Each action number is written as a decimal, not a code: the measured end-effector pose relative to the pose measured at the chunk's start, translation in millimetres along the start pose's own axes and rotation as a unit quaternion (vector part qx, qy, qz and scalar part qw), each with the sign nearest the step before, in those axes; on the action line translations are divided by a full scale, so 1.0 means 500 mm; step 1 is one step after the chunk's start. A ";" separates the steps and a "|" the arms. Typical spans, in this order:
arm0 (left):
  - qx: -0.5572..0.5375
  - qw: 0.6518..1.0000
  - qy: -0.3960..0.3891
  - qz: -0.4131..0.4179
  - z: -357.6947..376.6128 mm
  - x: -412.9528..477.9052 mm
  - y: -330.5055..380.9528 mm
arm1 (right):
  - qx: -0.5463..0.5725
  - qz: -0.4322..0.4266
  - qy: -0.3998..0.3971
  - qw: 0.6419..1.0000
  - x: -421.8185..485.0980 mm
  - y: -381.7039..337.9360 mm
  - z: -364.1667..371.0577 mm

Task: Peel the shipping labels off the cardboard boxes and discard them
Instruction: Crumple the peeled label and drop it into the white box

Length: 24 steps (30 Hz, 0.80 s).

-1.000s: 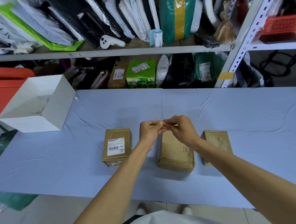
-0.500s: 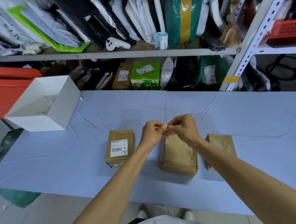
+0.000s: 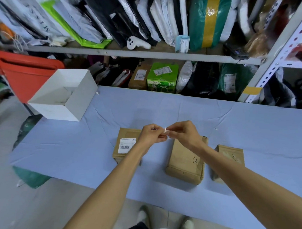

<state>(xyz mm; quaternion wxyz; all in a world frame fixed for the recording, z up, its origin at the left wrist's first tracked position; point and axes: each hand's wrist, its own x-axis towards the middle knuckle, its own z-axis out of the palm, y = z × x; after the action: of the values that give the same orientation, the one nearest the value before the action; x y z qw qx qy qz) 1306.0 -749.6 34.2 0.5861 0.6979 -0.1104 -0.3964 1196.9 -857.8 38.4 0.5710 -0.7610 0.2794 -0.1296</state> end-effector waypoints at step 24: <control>0.065 0.987 0.129 0.073 -0.379 -0.157 -0.021 | 0.025 -0.060 -0.157 0.986 0.043 -0.172 0.338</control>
<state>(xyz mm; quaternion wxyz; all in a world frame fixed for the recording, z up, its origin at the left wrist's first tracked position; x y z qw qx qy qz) 1380.5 -559.6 57.8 0.5767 0.7694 -0.1104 -0.2513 1325.2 -719.1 63.8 0.6181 -0.7724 0.1373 -0.0499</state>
